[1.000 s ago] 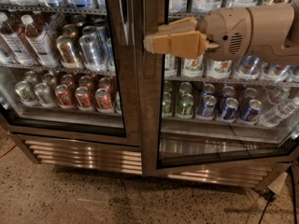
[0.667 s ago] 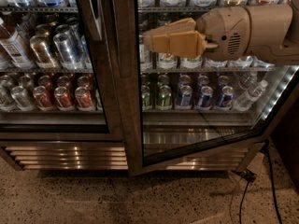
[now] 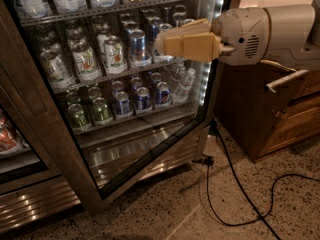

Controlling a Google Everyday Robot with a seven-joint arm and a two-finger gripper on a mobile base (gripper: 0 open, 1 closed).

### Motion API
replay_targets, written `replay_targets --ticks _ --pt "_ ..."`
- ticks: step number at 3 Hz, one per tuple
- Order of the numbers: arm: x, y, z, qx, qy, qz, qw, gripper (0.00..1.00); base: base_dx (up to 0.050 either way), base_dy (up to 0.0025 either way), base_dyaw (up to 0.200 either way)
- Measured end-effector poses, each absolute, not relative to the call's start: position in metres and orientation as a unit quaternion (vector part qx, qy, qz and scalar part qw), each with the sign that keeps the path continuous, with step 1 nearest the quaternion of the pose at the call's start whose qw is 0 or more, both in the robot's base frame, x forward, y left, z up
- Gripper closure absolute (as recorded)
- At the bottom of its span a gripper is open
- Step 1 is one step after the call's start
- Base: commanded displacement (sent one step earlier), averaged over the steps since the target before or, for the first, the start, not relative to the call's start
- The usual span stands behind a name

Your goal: Open right fridge door

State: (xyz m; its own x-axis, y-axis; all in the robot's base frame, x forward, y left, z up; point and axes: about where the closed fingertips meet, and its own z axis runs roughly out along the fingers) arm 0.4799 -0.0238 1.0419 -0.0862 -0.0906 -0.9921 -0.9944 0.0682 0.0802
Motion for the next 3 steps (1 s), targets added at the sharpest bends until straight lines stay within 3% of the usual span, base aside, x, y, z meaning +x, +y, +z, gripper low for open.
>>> replay_targets --ticks 2,3 --pt "0.483 -0.023 1.017 -0.462 0.566 0.492 0.473 1.0 0.0 0.0 0.0" --pt "0.456 -0.014 1.008 -0.439 0.569 0.504 0.479 1.0 0.0 0.0 0.0"
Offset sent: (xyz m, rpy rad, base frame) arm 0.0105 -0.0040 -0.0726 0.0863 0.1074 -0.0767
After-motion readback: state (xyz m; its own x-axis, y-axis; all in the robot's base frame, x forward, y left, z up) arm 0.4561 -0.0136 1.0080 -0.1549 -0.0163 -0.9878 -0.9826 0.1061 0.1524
